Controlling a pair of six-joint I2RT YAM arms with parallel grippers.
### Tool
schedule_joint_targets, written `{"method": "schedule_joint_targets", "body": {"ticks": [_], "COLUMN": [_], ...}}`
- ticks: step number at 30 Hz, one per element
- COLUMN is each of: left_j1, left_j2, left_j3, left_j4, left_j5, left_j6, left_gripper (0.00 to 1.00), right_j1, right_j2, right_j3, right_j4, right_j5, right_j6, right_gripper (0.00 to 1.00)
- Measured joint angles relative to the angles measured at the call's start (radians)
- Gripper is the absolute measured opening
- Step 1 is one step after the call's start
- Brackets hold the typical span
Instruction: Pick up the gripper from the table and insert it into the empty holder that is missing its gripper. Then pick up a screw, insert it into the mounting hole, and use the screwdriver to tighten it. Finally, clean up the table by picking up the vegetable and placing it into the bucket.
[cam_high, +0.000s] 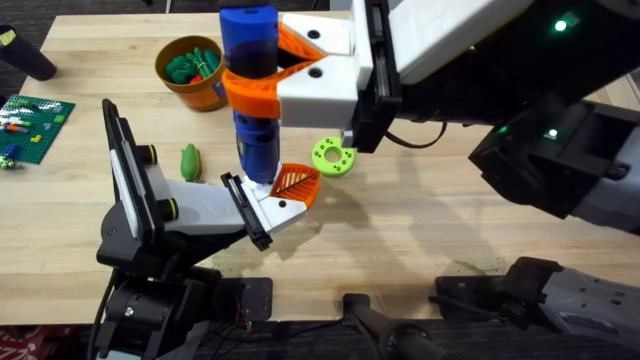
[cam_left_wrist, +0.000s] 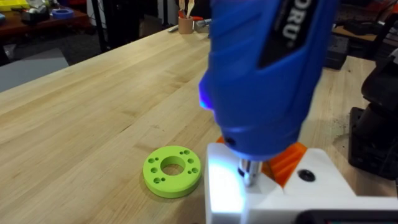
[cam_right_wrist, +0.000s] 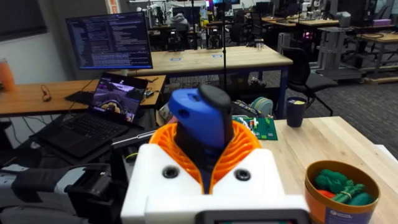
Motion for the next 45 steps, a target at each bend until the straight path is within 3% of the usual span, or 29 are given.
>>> {"method": "schedule_joint_targets", "body": {"ticks": [13, 23, 45], "left_j1": [-0.001, -0.001, -0.001], "left_j2": [0.004, 0.004, 0.004], "left_j3": [0.0, 0.0, 0.0], "left_j4": [0.007, 0.007, 0.007], "left_j5": [0.002, 0.001, 0.002], "left_j6": [0.0, 0.0, 0.0], "left_gripper": [0.016, 0.016, 0.016], "right_j1": [0.0, 0.0, 0.0], "right_j2": [0.0, 0.0, 0.0], "right_j3": [-0.001, 0.101, 0.142], "right_j4": [0.018, -0.176, -0.213], "right_j5": [0.003, -0.02, -0.095], "right_j6": [0.004, 0.004, -0.097], "right_gripper": [0.044, 0.044, 0.044]}}
